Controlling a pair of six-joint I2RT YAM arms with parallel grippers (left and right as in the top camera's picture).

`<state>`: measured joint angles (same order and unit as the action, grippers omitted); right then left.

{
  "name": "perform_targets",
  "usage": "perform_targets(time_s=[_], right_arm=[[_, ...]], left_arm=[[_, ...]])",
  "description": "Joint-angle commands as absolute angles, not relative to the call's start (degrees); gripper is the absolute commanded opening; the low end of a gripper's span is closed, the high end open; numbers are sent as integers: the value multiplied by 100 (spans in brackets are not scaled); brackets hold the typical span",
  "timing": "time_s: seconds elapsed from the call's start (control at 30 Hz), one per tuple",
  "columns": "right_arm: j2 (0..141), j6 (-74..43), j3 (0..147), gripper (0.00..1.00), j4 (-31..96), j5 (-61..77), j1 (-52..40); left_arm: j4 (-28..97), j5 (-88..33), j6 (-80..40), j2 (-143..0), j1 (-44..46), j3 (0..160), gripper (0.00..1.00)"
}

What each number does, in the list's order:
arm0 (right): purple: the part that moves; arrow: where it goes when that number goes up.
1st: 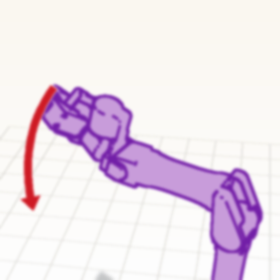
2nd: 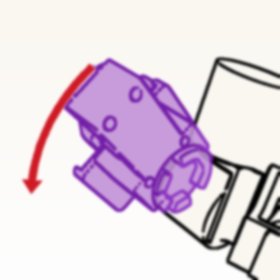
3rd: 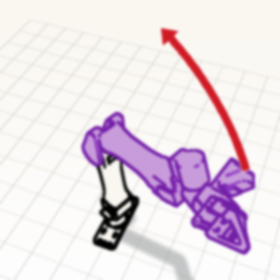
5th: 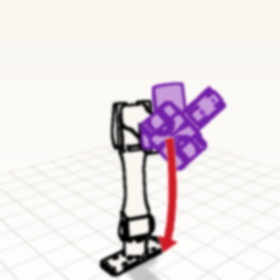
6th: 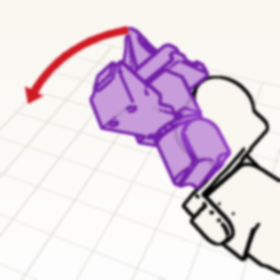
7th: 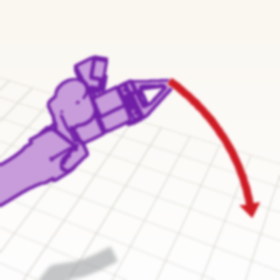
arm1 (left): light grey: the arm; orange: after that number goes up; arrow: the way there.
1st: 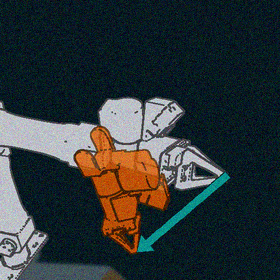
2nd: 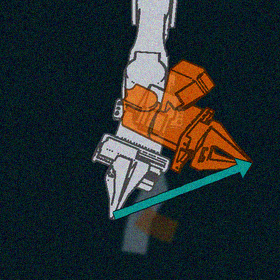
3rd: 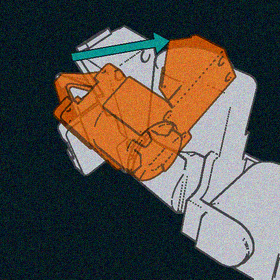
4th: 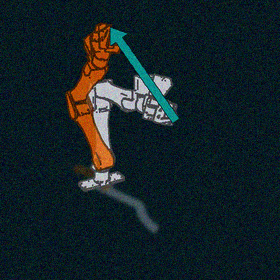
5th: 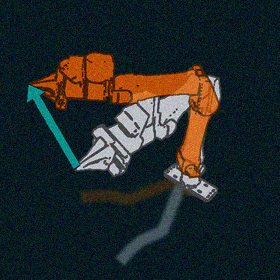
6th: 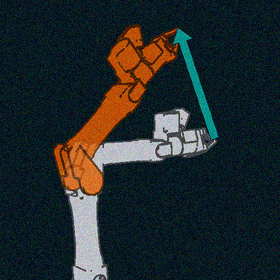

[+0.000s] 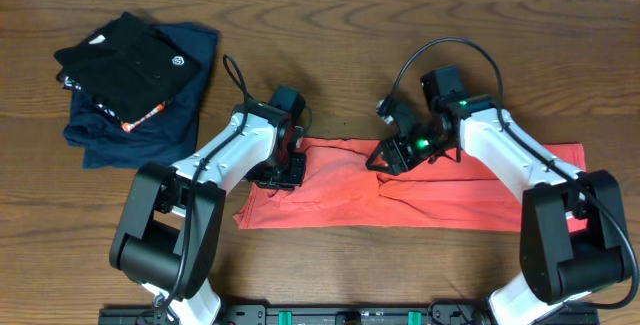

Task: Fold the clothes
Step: 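Move the right gripper to the strip's middle and grasp the fabric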

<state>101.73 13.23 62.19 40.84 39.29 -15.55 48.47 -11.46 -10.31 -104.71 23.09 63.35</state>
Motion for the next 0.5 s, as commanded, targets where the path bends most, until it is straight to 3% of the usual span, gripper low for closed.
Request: perform_targets(time_s=[0.0, 0.3, 0.4, 0.47], right_arm=[[10138, 1245, 6180, 51, 4125, 3771, -1614], [10136, 2119, 6182, 49, 4611, 4353, -1509], [10136, 2213, 6180, 45, 4727, 4355, -1422], [10136, 2213, 6180, 36, 4709, 4386, -1417]], left_arm=[[4847, -1153, -1039, -10516, 2320, 6305, 25], [4849, -1153, -1039, -10516, 2320, 6305, 25], [4849, -1153, -1039, -10516, 2322, 6305, 25], [4849, -1153, -1039, -10516, 2322, 6305, 25]])
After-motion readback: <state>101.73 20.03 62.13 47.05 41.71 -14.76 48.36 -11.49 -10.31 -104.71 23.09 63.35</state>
